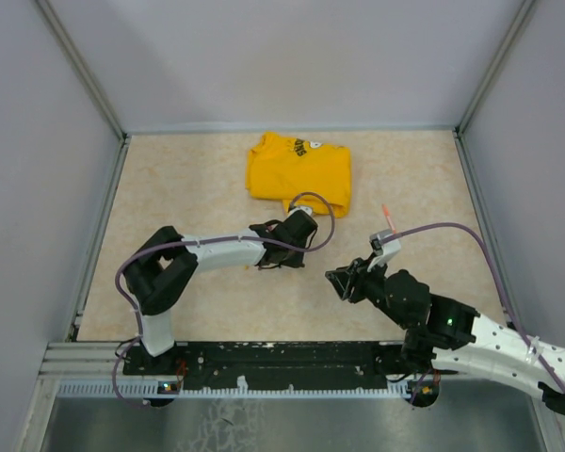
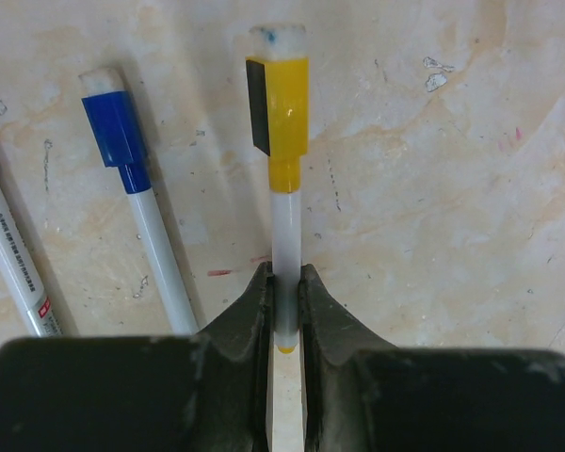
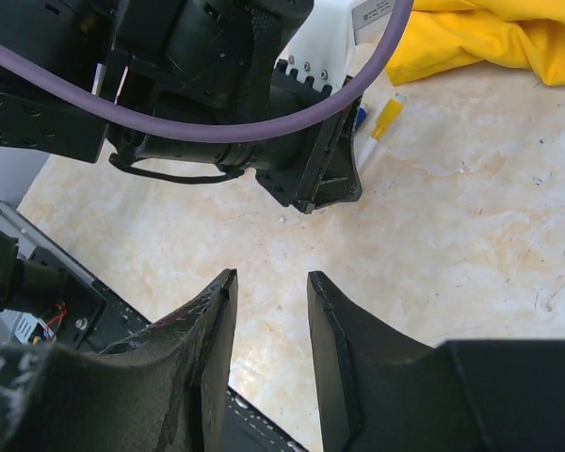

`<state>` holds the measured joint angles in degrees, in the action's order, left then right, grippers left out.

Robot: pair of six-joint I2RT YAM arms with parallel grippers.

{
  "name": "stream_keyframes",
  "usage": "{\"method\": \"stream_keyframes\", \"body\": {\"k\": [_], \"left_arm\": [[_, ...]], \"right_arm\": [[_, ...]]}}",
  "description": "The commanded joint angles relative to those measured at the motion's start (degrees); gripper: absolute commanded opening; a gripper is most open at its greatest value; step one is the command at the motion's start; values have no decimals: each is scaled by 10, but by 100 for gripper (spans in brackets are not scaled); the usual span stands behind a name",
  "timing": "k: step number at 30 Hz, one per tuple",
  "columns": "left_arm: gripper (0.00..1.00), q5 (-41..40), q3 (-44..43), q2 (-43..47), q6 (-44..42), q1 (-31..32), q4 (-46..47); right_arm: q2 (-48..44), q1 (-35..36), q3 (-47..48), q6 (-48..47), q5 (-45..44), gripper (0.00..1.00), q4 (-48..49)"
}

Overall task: Insert the pens into the pen caps
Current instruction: Place the pen at the center of the board, then move the pen cap to the center of the board.

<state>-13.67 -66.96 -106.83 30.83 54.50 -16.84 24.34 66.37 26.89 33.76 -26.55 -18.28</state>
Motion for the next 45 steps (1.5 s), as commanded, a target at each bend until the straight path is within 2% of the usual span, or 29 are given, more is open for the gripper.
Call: {"method": "stream_keyframes", "body": {"k": [1,9,15,24,29,32,38,45], "left_arm": [[15,8,-3,-5,16,-4,-7],[30,9,6,1,24,-3,-10],[33,7,16,34,24,-4,-10],[38,14,76,169,-34,-3,54],[38,-16,130,252,-40,-10,69],[38,-16,172,304,-27,-33,76],[38,20,237,396,1,-131,61],[39,4,250,426,2,-204,-15]], "right_arm": [[-2,3,0,7,-18,37,14],[9,4,0,4,-15,37,20],[12,4,-1,2,-15,37,22],[18,4,-7,2,-15,37,32],[25,3,-9,1,-13,36,41],[32,4,-11,-1,-11,37,48],[48,3,-17,-5,-6,36,66],[59,4,-17,-16,-6,37,70]]}}
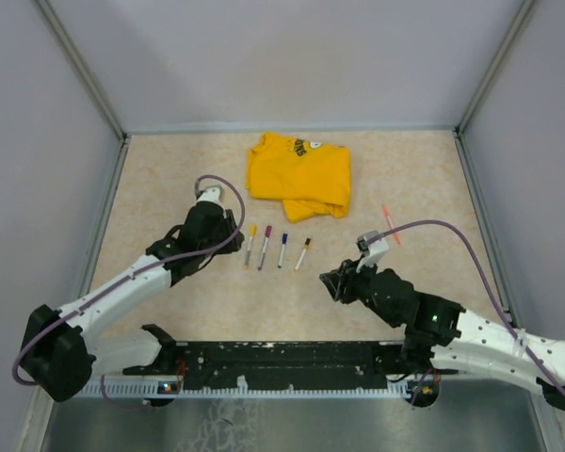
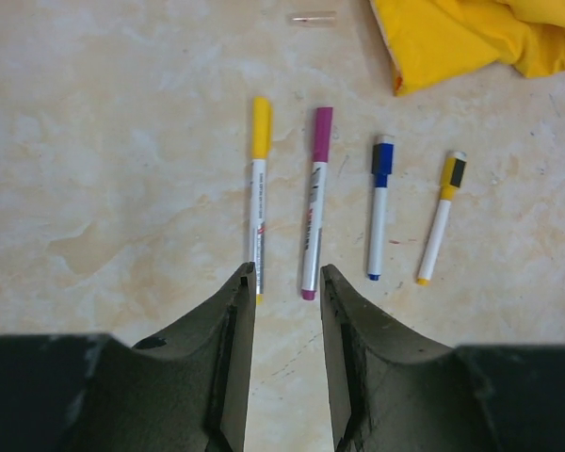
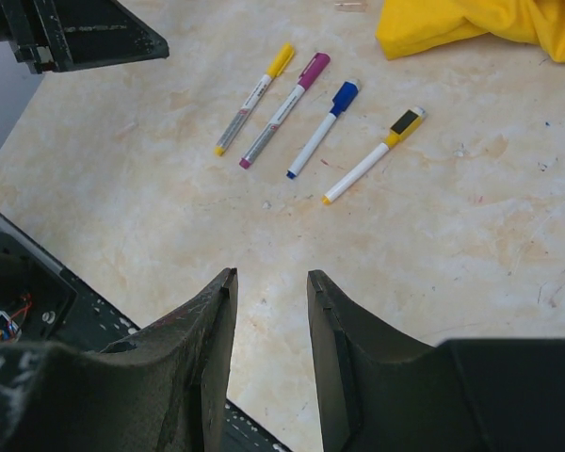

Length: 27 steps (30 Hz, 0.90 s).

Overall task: Insert the pens into the pen caps
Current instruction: Move the pen cap to the center of the board.

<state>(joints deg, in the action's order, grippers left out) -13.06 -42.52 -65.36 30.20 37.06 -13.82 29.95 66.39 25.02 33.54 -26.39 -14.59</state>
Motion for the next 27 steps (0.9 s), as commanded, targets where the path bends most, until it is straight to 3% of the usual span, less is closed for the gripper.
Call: {"method": "stream_keyframes", "body": {"k": [1,11,20,27], "left_arm": [[39,-2,7,12,9,-41,-56],[42,-19,32,47,42,-146,-141],[62,13,60,35,55,-248,-161],[79,7,64,-2,74,-280,-166]], "right_arm": [[2,3,2,-14,-9,37,31],[-4,4,-2,-13,-15,37,26],[-6,3,-1,-17,-17,37,22],[-10,4,-2,-18,-19,37,19]]}}
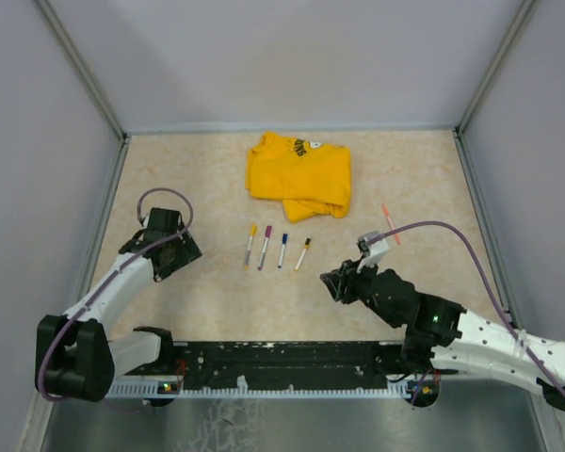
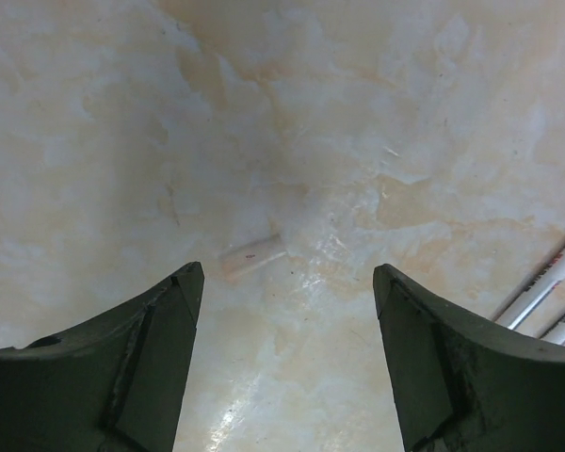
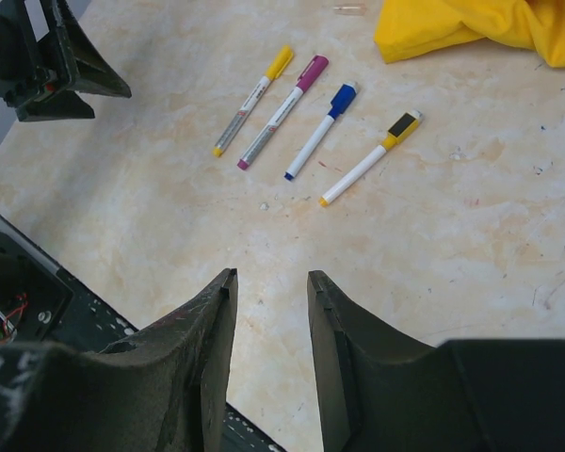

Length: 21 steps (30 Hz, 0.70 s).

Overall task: Insert the pens into the pen caps
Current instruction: Move the pen cap to the center of the board.

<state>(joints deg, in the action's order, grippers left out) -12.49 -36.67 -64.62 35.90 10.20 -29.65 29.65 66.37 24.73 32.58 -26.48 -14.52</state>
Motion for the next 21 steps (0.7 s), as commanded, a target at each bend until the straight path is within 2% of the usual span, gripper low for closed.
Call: {"method": "stream_keyframes", "body": {"k": [1,7,12,21], "left_arm": [[79,0,7,-11,19,-13,-4],[80,-8,4,-44,36,-16,0],[79,-25,-14,-90,64,-16,-39],[72,-30,-2,-93,81,-16,-24]], "right_arm": [[-8,4,0,-9,-18,37,18],[-8,4,0,-10,-22,37,17],[-8,4,-2,-11,-24,37,19],[-7,4,-2,-13,-27,37,20]]}}
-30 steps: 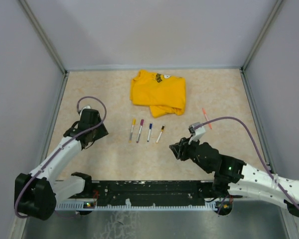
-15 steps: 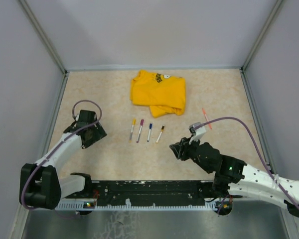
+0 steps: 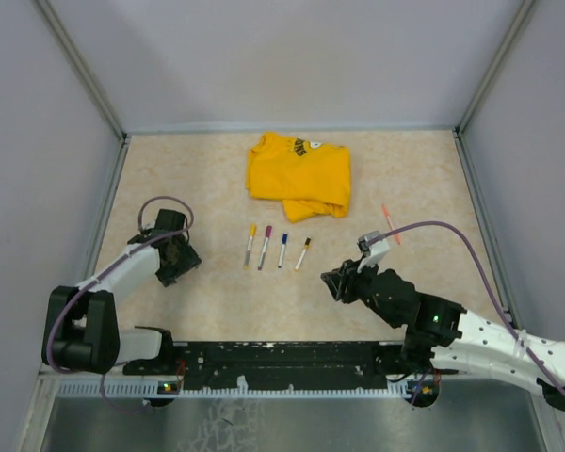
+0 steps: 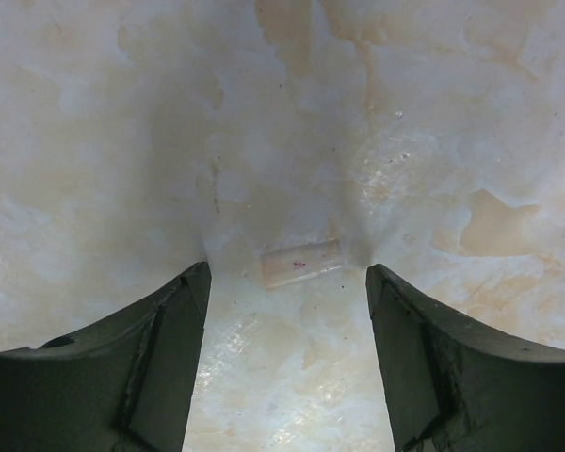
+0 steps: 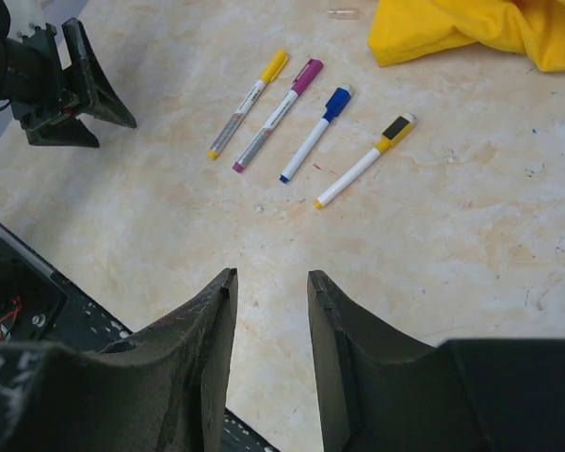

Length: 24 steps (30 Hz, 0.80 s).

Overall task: Insert the pens into the pen caps
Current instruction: Move the pen cap to the center of the board.

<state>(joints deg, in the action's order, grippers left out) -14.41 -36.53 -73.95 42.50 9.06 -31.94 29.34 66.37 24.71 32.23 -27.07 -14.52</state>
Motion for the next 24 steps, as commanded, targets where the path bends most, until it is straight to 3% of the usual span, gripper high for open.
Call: {"method": "stream_keyframes", "body": {"k": [1,11,24], "left_arm": [[71,-13,-3,0,16,-4,0],[60,-5,7,-13,20,-4,26],[37,14,8,-2,2,-4,31]], "right_arm": [[-4,4,-2,-11,-22,37,20],[-2,4,1,-11,-20,37,20],[-1,4,3,-10,-13,37,21]]}}
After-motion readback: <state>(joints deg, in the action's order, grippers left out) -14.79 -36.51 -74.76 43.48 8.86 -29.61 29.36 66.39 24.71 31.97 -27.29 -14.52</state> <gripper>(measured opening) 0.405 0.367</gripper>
